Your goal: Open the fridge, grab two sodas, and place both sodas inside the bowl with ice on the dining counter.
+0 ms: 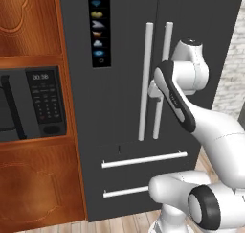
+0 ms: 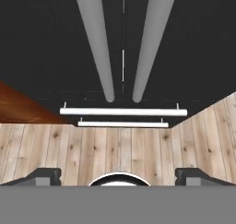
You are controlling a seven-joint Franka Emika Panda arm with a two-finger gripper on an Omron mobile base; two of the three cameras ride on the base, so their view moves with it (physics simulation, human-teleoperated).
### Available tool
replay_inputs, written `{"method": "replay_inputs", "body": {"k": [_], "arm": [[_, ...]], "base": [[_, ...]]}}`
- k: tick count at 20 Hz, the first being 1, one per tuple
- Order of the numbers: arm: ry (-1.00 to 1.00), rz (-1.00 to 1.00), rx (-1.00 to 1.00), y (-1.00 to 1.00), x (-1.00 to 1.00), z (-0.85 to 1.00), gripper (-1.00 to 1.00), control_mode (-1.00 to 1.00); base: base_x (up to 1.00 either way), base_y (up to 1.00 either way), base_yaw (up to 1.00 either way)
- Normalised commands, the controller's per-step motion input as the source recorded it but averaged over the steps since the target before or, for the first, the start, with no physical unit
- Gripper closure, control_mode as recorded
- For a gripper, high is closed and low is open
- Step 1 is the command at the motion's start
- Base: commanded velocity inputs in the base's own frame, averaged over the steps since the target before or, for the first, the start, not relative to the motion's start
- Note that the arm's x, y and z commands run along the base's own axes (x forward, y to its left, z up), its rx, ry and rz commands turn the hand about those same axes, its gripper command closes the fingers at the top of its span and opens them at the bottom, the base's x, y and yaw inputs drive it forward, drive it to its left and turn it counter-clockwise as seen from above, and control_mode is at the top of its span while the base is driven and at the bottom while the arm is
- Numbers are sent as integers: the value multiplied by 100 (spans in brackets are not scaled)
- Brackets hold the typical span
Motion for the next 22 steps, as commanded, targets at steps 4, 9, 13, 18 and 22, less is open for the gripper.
{"method": "replay_inputs", "body": {"k": [4, 9, 13, 18, 22], "arm": [[-15, 0, 0, -13, 12, -12, -100, -100], [-28, 0, 0, 0, 50, 0, -100, -100], [-19, 0, -2, -3, 38, 7, -100, -100], [-9, -6, -1, -32, 26, 20, -100, -100], [0, -3, 0, -31, 31, 10, -100, -100]], "base": [[0, 0, 0], [0, 0, 0], [0, 0, 0], [0, 0, 0], [0, 0, 0]]}}
